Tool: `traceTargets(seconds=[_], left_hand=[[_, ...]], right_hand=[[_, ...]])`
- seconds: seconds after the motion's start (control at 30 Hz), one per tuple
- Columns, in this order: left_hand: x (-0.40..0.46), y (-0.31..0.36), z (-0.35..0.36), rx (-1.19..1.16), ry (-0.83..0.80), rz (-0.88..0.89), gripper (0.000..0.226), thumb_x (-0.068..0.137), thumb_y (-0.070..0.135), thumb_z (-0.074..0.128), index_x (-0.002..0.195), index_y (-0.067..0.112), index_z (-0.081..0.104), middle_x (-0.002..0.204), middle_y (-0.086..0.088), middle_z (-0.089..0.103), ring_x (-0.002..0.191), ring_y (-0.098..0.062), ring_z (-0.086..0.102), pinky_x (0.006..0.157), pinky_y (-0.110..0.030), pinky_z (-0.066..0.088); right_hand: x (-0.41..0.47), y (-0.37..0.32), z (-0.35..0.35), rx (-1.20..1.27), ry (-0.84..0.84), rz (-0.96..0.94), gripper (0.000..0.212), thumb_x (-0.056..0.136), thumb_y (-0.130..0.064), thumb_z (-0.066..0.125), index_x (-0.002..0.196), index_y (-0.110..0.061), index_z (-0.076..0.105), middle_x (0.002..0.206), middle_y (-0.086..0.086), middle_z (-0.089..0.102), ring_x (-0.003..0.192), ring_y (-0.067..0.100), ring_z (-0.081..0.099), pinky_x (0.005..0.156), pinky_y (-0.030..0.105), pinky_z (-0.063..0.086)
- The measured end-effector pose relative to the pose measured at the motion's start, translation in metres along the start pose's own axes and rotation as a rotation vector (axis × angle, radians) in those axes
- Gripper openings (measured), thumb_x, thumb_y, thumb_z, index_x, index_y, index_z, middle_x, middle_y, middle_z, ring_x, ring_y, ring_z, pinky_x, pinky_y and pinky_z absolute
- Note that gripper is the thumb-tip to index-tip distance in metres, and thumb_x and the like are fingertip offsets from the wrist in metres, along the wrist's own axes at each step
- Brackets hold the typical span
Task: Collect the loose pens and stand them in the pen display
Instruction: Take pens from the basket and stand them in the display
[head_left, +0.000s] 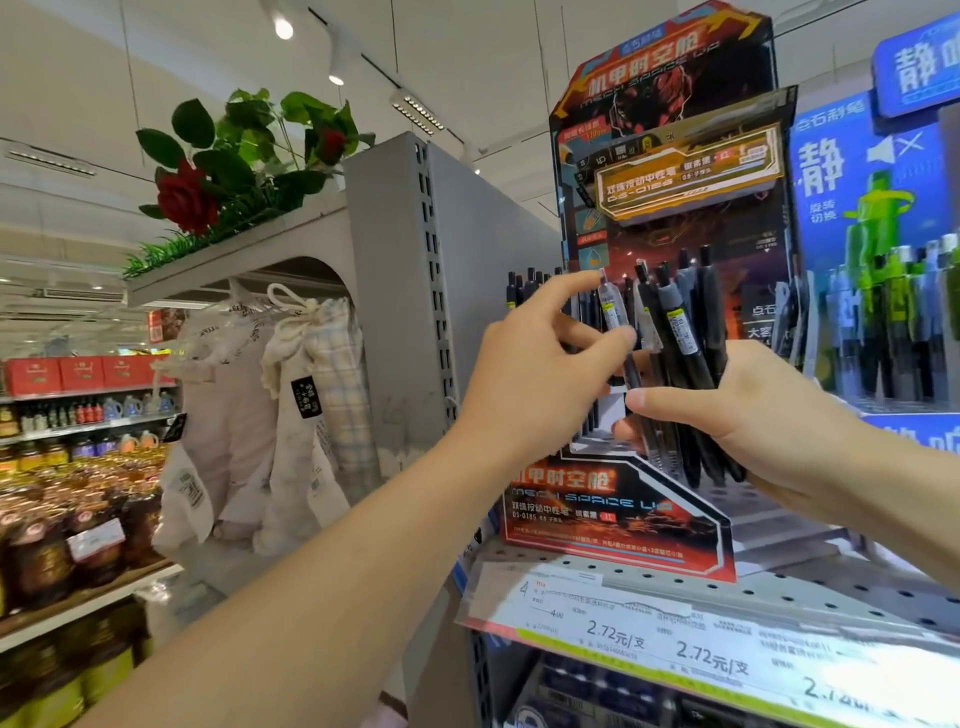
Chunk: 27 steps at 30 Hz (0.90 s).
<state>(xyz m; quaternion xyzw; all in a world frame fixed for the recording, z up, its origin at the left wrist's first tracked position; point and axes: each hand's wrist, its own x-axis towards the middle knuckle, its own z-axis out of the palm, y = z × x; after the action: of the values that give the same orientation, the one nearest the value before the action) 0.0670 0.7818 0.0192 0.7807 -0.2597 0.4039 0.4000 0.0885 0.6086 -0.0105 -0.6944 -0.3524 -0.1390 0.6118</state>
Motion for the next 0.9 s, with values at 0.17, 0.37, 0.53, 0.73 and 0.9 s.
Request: traceTargets(seconds=[0.17,0.37,0.53,0.73,0.9], left_hand=[[0.001,0.005,0.01,-0.019,0.082,-0.03,0.046,0.09,0.029,0.072,0.132,0.032,0.054,0.076,0.012,0.073,0.077,-0.002,0.069,0.088,-0.038,0.057],[0.014,0.003,-0.012,-0.35,0.268,-0.111,0.046,0.094,0.012,0.066,0.135,0.027,0.052,0.083,-0.001,0.074,0.075,-0.015,0.075,0.066,-0.032,0.062],[0.028,-0.009,-0.05,-0.328,0.427,0.002,0.059,0.095,0.007,0.066,0.142,0.032,0.042,0.082,-0.001,0.076,0.075,-0.015,0.076,0.064,-0.026,0.061],[0.022,-0.017,-0.047,-0.177,0.396,0.08,0.049,0.092,0.011,0.069,0.127,0.038,0.049,0.082,0.0,0.074,0.073,-0.012,0.075,0.064,-0.032,0.063],[0.02,-0.014,-0.038,-0.091,0.313,0.073,0.046,0.092,0.017,0.07,0.128,0.038,0.049,0.085,-0.002,0.071,0.074,-0.014,0.074,0.064,-0.033,0.063]], right_hand=[[0.002,0.003,-0.002,-0.094,0.032,-0.033,0.029,0.09,-0.016,0.074,0.108,-0.038,0.075,0.093,0.006,0.08,0.091,0.025,0.078,0.1,0.051,0.052],[0.005,0.002,-0.006,0.061,0.059,0.073,0.019,0.094,-0.006,0.067,0.095,-0.02,0.08,0.09,0.011,0.079,0.09,0.024,0.078,0.071,0.032,0.064],[0.007,0.006,-0.006,0.111,0.082,0.167,0.019,0.096,-0.006,0.066,0.11,-0.017,0.073,0.087,0.019,0.078,0.089,0.03,0.077,0.071,0.034,0.063],[0.007,0.008,-0.006,0.155,0.086,0.183,0.025,0.095,-0.005,0.067,0.117,-0.017,0.069,0.085,0.023,0.076,0.08,0.031,0.075,0.077,0.042,0.064],[0.005,0.006,-0.005,0.191,0.099,0.189,0.028,0.092,-0.007,0.07,0.119,-0.016,0.068,0.086,0.022,0.076,0.079,0.028,0.076,0.069,0.035,0.064]])
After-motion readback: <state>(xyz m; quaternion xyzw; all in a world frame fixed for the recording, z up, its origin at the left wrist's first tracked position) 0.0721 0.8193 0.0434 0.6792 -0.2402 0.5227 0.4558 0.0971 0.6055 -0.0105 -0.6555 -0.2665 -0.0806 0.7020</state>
